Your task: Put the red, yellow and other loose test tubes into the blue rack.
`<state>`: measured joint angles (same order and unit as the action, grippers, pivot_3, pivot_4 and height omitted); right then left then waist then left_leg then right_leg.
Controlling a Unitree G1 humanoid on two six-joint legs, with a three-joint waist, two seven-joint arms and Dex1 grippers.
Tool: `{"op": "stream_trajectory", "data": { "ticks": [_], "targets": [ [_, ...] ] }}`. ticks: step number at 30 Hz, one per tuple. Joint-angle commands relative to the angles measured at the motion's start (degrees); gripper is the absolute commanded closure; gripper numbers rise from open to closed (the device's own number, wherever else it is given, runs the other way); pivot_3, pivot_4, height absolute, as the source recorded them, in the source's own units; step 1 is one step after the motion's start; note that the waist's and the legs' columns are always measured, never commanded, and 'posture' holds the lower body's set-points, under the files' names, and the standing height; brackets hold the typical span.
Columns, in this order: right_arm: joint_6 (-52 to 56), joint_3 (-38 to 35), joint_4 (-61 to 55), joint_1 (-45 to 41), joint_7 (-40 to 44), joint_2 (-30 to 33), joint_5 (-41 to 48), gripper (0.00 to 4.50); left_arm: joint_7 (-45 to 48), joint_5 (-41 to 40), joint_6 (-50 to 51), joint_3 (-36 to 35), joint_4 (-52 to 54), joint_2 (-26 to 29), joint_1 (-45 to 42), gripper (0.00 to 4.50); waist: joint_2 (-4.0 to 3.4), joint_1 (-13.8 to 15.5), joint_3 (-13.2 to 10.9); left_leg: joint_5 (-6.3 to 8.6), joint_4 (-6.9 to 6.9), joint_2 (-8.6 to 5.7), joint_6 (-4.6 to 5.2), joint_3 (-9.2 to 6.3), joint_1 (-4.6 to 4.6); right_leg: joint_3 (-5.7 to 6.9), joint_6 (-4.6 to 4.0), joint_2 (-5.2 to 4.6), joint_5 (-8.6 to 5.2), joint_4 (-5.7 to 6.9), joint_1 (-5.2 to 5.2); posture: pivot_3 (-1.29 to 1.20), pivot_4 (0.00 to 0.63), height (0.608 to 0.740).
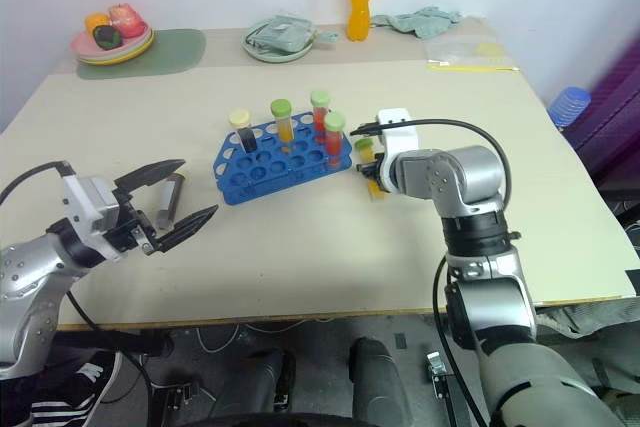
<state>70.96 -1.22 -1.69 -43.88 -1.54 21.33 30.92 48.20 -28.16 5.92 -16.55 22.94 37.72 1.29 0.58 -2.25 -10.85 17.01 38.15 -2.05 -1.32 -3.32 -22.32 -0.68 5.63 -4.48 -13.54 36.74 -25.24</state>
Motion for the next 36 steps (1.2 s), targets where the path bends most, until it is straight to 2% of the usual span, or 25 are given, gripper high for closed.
{"op": "stream_trajectory", "data": {
  "ticks": [1,3,5,7,11,14,17,22,31,36],
  "targets": [
    [-4.5,-8.4,-6.1,4.0,-5.8,-5.8,-1.9,3.72,0.1,-1.1,0.5,-0.6,0.8,0.8,-1.8,0.0,0.03,-0.2,0.0,0.0,-0.01,0.02,0.0,-0.01,0.01,0.0,0.0,0.02,0.0,0.01,0.0,0.0,0.15,0.74],
    [-4.9,-9.7,-8.9,6.3,-7.5,-8.6,-2.6,3.72,0.8,-1.2,0.8,-0.3,0.0,1.2,-3.2,0.0,0.02,-0.2,0.0,0.0,0.0,0.05,-0.01,-0.01,0.04,-0.01,0.0,0.06,0.0,0.08,0.0,0.0,0.15,0.74],
    [-10.3,-12.8,-10.0,6.0,-8.2,-14.3,-1.1,3.72,1.5,-1.4,1.0,0.2,-1.1,1.3,-4.9,0.0,-0.01,-0.3,0.0,-0.01,0.0,0.05,-0.02,-0.01,0.06,-0.03,-0.01,0.07,0.0,0.17,-0.04,0.0,0.15,0.74],
    [-19.1,-10.7,-11.5,5.4,-3.1,-15.3,-2.1,3.72,2.0,-1.4,1.0,0.7,-2.3,1.1,-6.8,0.0,-0.05,-0.3,0.0,-0.02,0.01,0.03,-0.04,0.05,0.07,-0.09,-0.01,0.07,0.0,0.25,-0.1,0.0,0.15,0.74],
    [-39.8,-2.4,-14.8,8.0,11.5,-13.6,-7.0,3.72,3.0,-0.6,0.2,1.9,-4.7,0.7,-8.8,0.0,-0.05,-0.3,0.0,-0.02,0.01,0.0,-0.04,0.04,0.07,-0.08,0.0,0.06,-0.01,0.24,-0.09,0.0,0.15,0.74],
    [-51.3,4.9,-14.5,10.5,14.6,-12.9,-14.4,3.72,3.8,-1.0,0.6,2.1,-5.3,1.2,-9.7,0.0,0.01,-0.3,0.0,-0.02,0.01,-0.02,-0.04,0.03,0.07,-0.06,0.0,0.06,-0.01,0.21,-0.09,0.0,0.15,0.74],
    [-59.6,9.6,-13.1,13.4,16.8,-14.6,-18.0,3.72,4.7,-1.0,0.6,1.9,-6.4,1.8,-10.7,0.0,0.01,-0.3,0.0,-0.03,0.01,-0.01,-0.05,0.03,0.08,-0.07,0.0,0.06,-0.01,0.22,-0.09,0.0,0.15,0.74],
    [-73.1,15.1,-3.5,12.7,19.1,-19.3,-23.0,3.72,6.0,-0.8,0.4,1.8,-7.8,2.2,-11.5,0.0,0.0,-0.4,0.0,-0.07,0.01,-0.01,-0.12,0.02,0.15,-0.08,0.0,0.07,-0.01,0.27,-0.08,0.0,0.15,0.74],
    [-87.3,14.7,21.9,4.2,19.0,-28.3,-26.2,3.72,6.4,-1.3,1.5,1.3,-6.9,3.0,-11.0,0.0,0.01,-0.3,0.0,-0.11,-0.02,0.0,-0.21,-0.02,0.16,-0.08,-0.02,0.05,-0.01,0.28,-0.08,0.0,0.15,0.74],
    [-93.5,13.4,32.0,3.0,17.6,-29.1,-28.3,3.72,6.0,-1.2,1.8,1.1,-5.5,3.2,-9.3,0.0,0.0,-0.3,0.0,-0.12,-0.02,-0.01,-0.22,-0.03,0.16,-0.09,-0.02,0.02,-0.01,0.28,-0.07,0.0,0.15,0.74]
  ]
}}
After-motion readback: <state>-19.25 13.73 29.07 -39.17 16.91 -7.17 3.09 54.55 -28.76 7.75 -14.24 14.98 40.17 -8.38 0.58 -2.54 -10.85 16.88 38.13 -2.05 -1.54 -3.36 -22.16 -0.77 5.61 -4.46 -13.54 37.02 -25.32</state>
